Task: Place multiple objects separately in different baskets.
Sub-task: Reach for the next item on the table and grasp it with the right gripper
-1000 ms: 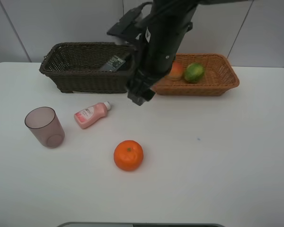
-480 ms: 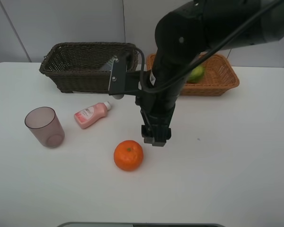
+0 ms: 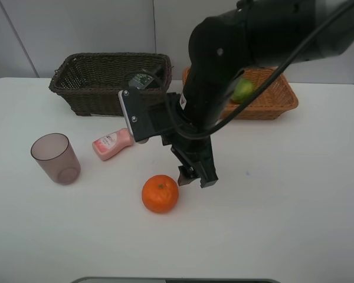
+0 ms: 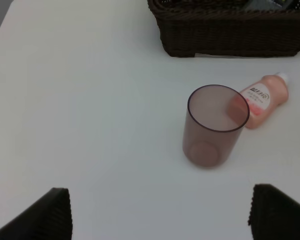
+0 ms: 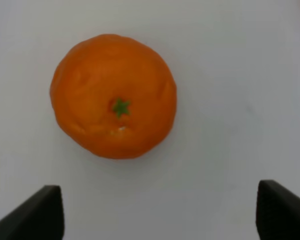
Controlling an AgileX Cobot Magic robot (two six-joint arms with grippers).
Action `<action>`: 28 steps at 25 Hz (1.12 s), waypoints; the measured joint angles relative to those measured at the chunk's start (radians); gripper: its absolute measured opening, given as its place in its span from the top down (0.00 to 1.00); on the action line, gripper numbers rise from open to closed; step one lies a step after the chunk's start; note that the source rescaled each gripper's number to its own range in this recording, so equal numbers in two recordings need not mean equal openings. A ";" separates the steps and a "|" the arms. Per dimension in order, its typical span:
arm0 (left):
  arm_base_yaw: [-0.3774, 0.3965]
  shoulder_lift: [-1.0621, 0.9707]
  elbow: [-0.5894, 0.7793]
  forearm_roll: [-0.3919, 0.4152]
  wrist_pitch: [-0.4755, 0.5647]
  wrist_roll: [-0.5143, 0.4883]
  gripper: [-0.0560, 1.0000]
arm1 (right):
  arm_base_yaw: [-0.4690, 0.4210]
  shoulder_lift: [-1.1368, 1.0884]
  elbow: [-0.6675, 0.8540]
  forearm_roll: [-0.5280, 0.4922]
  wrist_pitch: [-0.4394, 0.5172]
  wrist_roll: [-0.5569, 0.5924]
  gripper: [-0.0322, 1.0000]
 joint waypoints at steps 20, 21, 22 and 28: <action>0.000 0.000 0.000 0.000 0.000 0.000 0.08 | 0.058 0.120 0.000 0.016 -0.101 -0.122 0.23; 0.000 0.000 0.000 0.000 0.000 0.000 0.08 | 0.059 0.124 0.000 0.016 -0.115 -0.111 0.20; 0.000 0.000 0.000 0.000 0.000 0.000 0.08 | 0.059 0.125 0.000 0.016 -0.124 -0.098 0.18; 0.000 0.000 0.000 0.000 0.000 0.000 0.08 | 0.059 0.136 0.000 0.016 -0.130 -0.055 0.14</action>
